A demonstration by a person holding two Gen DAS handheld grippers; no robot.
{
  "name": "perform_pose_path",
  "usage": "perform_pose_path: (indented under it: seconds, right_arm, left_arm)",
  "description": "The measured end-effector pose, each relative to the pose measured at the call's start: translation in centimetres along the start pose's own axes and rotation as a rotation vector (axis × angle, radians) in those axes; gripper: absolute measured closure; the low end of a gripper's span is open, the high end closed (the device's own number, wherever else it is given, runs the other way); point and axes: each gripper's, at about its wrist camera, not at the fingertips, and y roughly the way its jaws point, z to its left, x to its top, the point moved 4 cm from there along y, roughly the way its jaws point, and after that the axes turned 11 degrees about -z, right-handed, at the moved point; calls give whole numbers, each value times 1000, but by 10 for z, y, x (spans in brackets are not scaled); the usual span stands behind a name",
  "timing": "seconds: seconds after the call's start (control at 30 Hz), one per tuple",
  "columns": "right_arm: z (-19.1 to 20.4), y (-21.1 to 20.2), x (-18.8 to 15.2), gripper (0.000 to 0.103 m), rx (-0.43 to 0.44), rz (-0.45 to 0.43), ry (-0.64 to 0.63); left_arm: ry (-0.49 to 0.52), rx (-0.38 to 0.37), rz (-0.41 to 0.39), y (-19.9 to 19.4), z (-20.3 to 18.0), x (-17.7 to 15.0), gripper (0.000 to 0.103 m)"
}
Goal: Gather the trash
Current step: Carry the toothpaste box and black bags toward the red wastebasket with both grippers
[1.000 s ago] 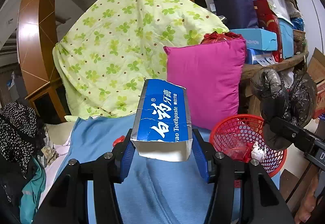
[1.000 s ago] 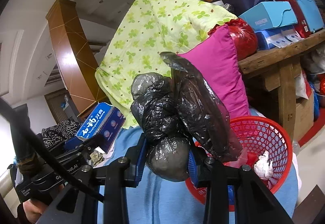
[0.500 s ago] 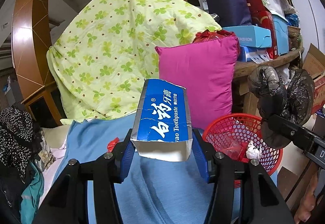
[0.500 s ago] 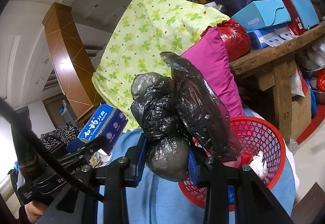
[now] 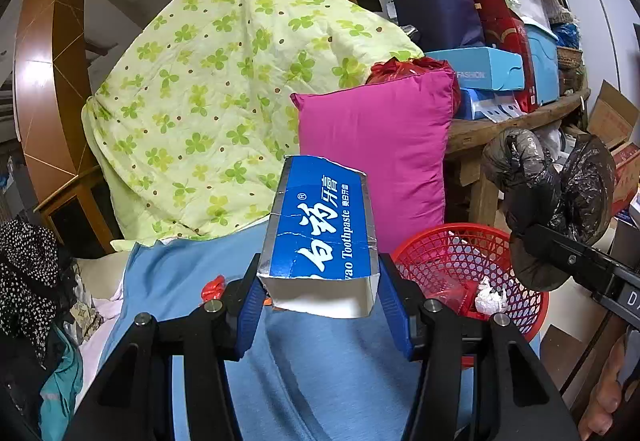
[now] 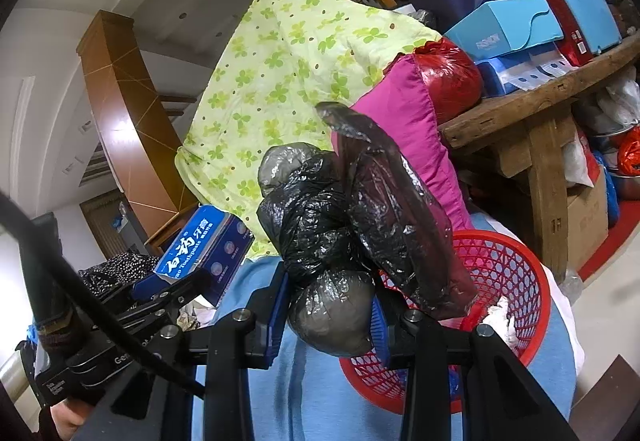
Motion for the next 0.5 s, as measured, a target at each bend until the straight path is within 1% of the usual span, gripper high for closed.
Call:
perform_pose_path:
  seconds: [0.5]
  right_arm:
    - [-10, -2, 1, 65, -25, 1, 15]
  left_arm:
    - [-2, -45, 1, 6, -10, 0, 47]
